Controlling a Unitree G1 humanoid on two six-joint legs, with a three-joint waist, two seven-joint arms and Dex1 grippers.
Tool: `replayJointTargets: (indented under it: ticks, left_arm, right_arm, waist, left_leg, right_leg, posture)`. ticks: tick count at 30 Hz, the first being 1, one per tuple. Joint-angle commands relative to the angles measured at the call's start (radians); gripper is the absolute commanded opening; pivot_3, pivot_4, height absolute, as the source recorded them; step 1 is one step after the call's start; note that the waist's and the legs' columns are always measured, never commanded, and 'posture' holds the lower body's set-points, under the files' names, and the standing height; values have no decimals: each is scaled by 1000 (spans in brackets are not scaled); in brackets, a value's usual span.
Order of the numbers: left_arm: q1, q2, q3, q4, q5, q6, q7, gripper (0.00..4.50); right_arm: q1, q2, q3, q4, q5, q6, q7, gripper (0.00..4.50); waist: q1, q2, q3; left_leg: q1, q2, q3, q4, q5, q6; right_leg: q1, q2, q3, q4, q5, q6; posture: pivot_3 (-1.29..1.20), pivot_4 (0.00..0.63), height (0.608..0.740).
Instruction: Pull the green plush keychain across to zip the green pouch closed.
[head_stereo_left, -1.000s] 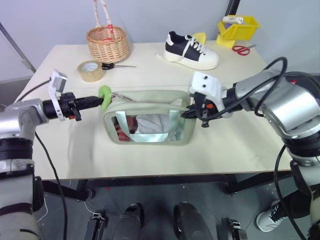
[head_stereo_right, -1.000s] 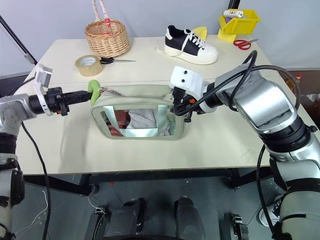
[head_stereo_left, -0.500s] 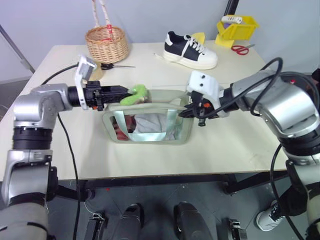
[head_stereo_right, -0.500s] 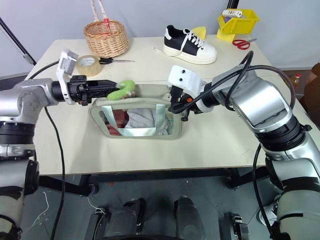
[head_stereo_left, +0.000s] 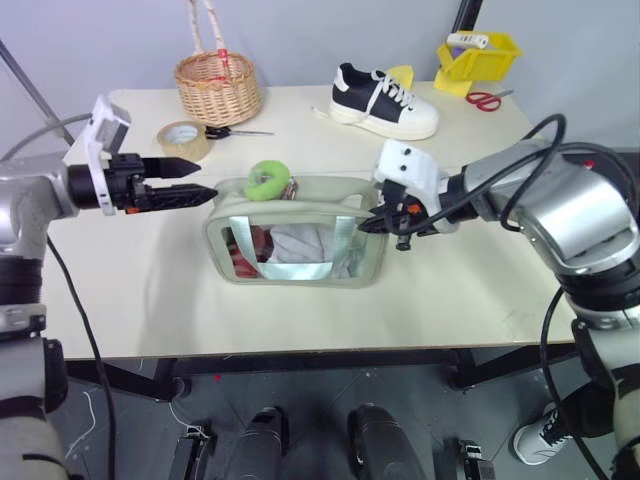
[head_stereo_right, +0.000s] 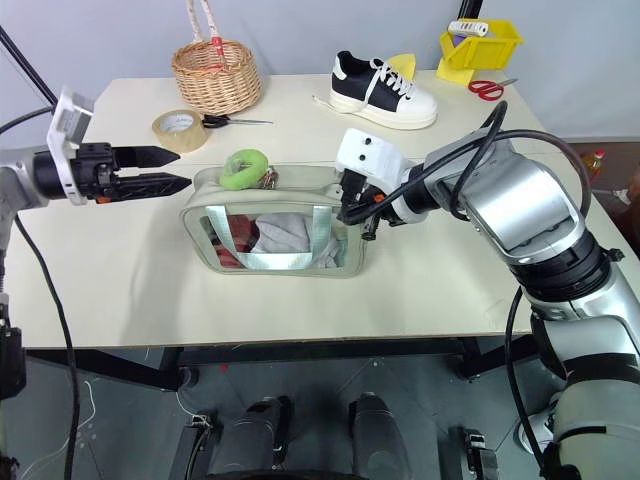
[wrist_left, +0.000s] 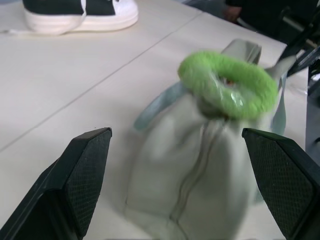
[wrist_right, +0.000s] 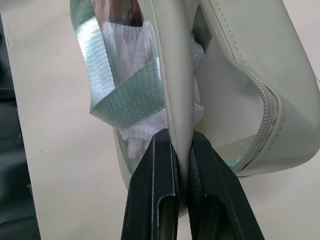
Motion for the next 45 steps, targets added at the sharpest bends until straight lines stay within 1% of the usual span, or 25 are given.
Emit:
replayJointTargets:
  ticks: [1, 5, 8, 9, 11, 13, 16, 18, 23, 25, 26, 28, 31, 32, 33, 35, 37, 39, 42, 44, 45]
  left_arm:
    - [48, 22, 60, -106, -69, 10, -51, 4450]
    - [157, 21, 72, -203, -86, -22, -71, 4450]
    - [192, 12, 58, -216, -58, -64, -57, 4450]
    - [193, 7, 50, -208, -44, -78, -45, 4211]
    - [197, 7, 30, -201, -24, -94, -41, 3582]
    - [194, 2, 22, -196, -14, -103, -34, 2646]
    - [178, -13, 21, -181, -10, -111, -20, 1035]
    - [170, -20, 19, -175, -8, -117, -18, 82]
    - [164, -35, 4, -161, 20, -155, -5, 82]
    - [160, -43, 6, -157, 25, -168, 2, 0]
    - [158, -45, 6, -156, 29, -176, 2, 0]
    - [155, -48, 2, -150, 38, -193, 0, 0]
    - [159, -55, 1, -149, 48, -219, 0, 0]
    - [165, -59, 2, -159, 47, -221, 3, 0]
    - [169, -61, 3, -165, 46, -221, 4, 0]
    - [175, -64, 3, -173, 47, -222, 9, 0]
    - [182, -66, 8, -185, 43, -218, 13, 0]
    - [188, -66, 12, -197, 39, -213, 17, 0]
    - [200, -65, 17, -213, 34, -210, 22, 0]
    - [208, -66, 20, -224, 31, -207, 27, 0]
    - [214, -65, 22, -230, 28, -204, 28, 0]
  right_arm:
    - [-24, 1, -21, -2, -4, -19, -6, 0]
    - [-29, 4, -19, 2, -4, -23, -5, 0]
    - [-32, 5, -19, 2, -4, -22, -4, 0]
    - [-33, 6, -19, 3, -4, -22, -4, 0]
    - [-33, 6, -20, 4, -3, -22, -3, 0]
    - [-35, 7, -21, 5, -3, -21, -4, 0]
    - [-32, 10, -28, 0, 2, -17, -6, 0]
    - [-27, 11, -34, -8, 6, -18, -7, 0]
    - [-12, 10, -51, -25, 14, -49, -1, 0]
    - [5, -11, -73, -61, 40, -80, 35, 800]
    - [7, -12, -100, -77, 77, -75, 60, 1165]
    - [-11, 2, -153, -81, 140, -66, 92, 2129]
    - [-77, 69, -175, -9, 153, -42, 54, 3720]
    - [-115, 118, -150, 46, 124, -64, 21, 4168]
    - [-140, 151, -130, 84, 102, -81, 0, 4446]
    - [-178, 205, -86, 143, 56, -127, -28, 4446]
    - [-225, 290, -37, 249, -6, -186, -73, 4446]
    - [-259, 351, 3, 348, -65, -240, -105, 4446]
    - [-281, 404, 58, 459, -142, -325, -118, 4446]
    - [-289, 417, 88, 505, -185, -365, -109, 3918]
    - [-292, 418, 96, 520, -202, -382, -103, 3483]
  waist:
    - [-1, 0, 0]
    - [-2, 0, 0]
    - [-1, 0, 0]
    - [-1, 0, 0]
    - [0, 0, 0]
    - [0, 0, 0]
    - [0, 0, 0]
    - [0, 0, 0]
    - [0, 0, 0]
    - [0, 0, 0]
    - [3, 0, 0]
    - [5, 0, 0]
    - [5, 0, 0]
    - [3, 0, 0]
    - [0, 0, 0]
    - [0, 0, 0]
    - [-2, 0, 0]
    - [-2, 0, 0]
    - [2, 0, 0]
    - [4, 0, 0]
    - [5, 0, 0]
  left_leg:
    - [0, 0, 0, 0, 0, 0]
    - [0, 1, 0, 0, 0, 0]
    - [0, 1, 0, 0, 0, 0]
    - [0, 1, 0, 0, 0, 0]
    - [0, 0, 0, 0, 0, 0]
    - [0, 0, 0, 0, 0, 0]
    - [0, 0, 0, 0, 0, 0]
    - [0, 0, 0, 0, 0, 0]
    - [0, 0, 0, 0, 0, 0]
    - [0, 0, 0, 0, 0, 0]
    - [0, 0, 0, 0, 0, 0]
    - [0, 0, 0, 0, 0, 0]
    - [1, 0, 0, 0, 0, 0]
    - [1, 0, 0, 0, 0, 0]
    - [1, 0, 0, 1, 0, 0]
    - [2, 0, 0, 1, 0, 0]
    - [2, 0, 0, 1, 0, 0]
    - [2, 0, 0, 1, 0, 0]
    - [1, 0, 0, 1, 0, 0]
    - [1, 0, 0, 1, 0, 0]
    - [1, -1, 0, 1, 0, 0]
  right_leg:
    - [0, 0, 0, 0, 0, 0]
    - [0, 0, 0, 0, 0, 0]
    - [0, 0, 0, 0, 0, 0]
    - [0, 0, 0, 0, 0, 0]
    - [0, 0, 0, 0, 0, 0]
    - [0, 0, 0, 0, 0, 0]
    - [0, 0, 0, 0, 0, 0]
    - [0, 0, 0, 0, 0, 0]
    - [0, 0, 0, 0, 0, 0]
    - [0, 0, 0, 0, 0, 0]
    - [0, 0, 0, 0, 0, 0]
    - [0, 0, 0, 0, 0, 0]
    - [1, 0, 0, 0, 0, 0]
    - [1, 0, 0, 0, 0, 0]
    - [1, 1, 0, 0, 0, -1]
    - [1, 1, 0, 1, 1, -1]
    - [1, 1, 0, 1, 1, -1]
    - [1, 1, 0, 1, 1, -1]
    - [1, 1, 0, 1, 1, -1]
    - [1, 0, 0, 1, 1, -1]
    - [1, 0, 0, 1, 1, -1]
  posture:
    - [0, 150, 695]
    - [0, 150, 695]
    - [0, 150, 695]
    - [0, 150, 695]
    - [0, 150, 695]
    - [0, 150, 695]
    - [0, 150, 695]
    - [0, 150, 695]
    - [0, 150, 695]
    - [0, 150, 695]
    - [0, 150, 695]
    - [0, 150, 695]
    - [0, 150, 695]
    - [0, 150, 695]
    - [0, 150, 695]
    - [0, 150, 695]
    - [0, 150, 695]
    - [0, 150, 695]
    - [0, 150, 695]
    - [0, 150, 695]
    - [0, 150, 695]
